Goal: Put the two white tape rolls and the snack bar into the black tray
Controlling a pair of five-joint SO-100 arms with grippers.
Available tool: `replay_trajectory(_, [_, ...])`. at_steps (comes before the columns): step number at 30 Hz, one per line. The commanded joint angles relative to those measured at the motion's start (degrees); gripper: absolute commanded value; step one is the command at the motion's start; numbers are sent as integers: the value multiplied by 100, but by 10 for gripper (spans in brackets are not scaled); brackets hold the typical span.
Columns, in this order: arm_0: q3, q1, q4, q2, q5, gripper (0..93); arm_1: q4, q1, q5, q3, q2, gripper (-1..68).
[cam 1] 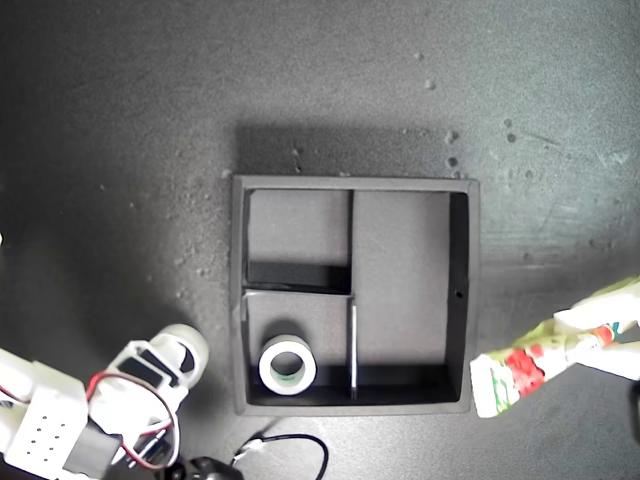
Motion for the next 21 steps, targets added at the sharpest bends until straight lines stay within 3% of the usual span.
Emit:
replay_trajectory(1, [158,-141,167,809,26,1,483,237,-1239,-765,62,-5])
replay_trajectory(6, [62,-677,861,2013,633,1,1099,264,-2971,-1424,-167,-5])
replay_trajectory(11, [-431,-1512,967,2628,1846,1,1266,686,-4025,-2259,-1371,-5])
replay_trajectory(15, [-1345,-1942,1028,2329,2558,1,1345,861,-4456,-3524,-2936,-5])
replay_trajectory(21, [-3015,-2276,1433,835,3094,1,1837,888,-4711,-5353,-4799,-5])
